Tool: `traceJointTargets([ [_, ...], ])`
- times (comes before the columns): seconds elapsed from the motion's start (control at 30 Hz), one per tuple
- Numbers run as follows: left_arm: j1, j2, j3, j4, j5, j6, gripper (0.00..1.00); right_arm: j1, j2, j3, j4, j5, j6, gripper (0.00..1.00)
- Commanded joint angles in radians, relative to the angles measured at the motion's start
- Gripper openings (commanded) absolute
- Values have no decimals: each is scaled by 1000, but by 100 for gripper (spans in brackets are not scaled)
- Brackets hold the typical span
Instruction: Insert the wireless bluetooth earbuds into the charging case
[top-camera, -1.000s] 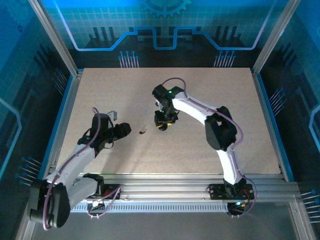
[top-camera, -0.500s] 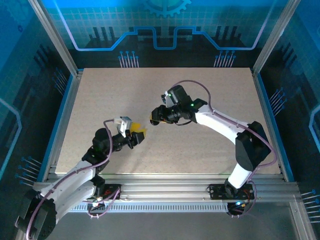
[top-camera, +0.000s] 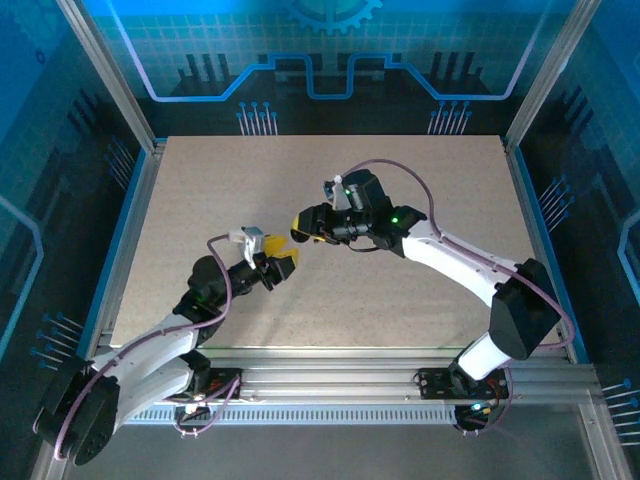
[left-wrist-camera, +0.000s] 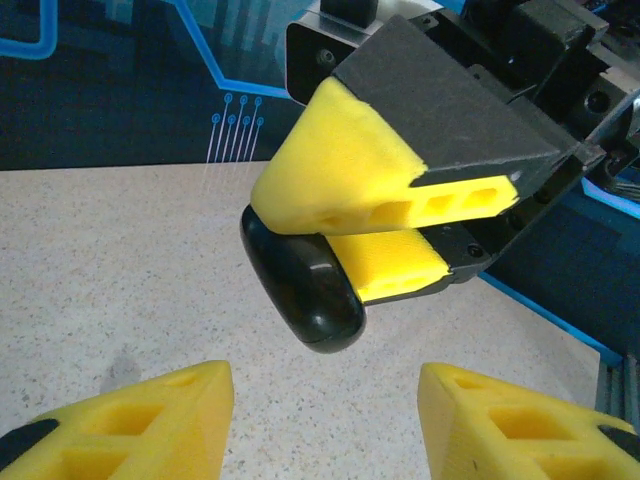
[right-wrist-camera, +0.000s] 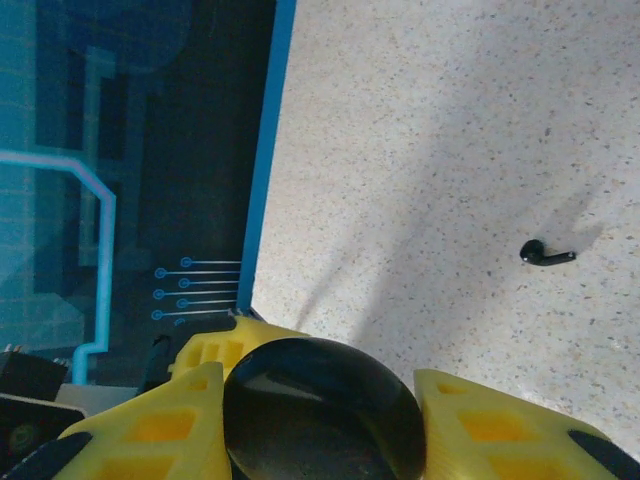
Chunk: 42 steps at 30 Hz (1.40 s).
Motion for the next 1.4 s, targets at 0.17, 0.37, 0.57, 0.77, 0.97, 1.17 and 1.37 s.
traceJointTargets([
  [0.17,-9,38,23,157,0,-54,54,41,-22,-5,36,-1,31,36],
  [0.37,-8,54,33,180,-17,-77,49,52,-27,-3,52,-1,29,36],
  [0.57,-9,45,44,180,-33,-91,36,60,-37,-2,46,-3,20,36],
  [0.77,-10,22,54,155,-26,-91,21,66,-43,3,32,3,-2,36],
  [0.97,-8,-14,59,102,0,-79,15,61,-115,-12,-2,93,-135,61],
  [1.17,-8,-27,67,71,125,-50,12,37,-286,-155,35,200,-371,68],
  [1.37,-9,-26,102,65,240,-57,11,-16,-428,-245,93,54,-782,62],
])
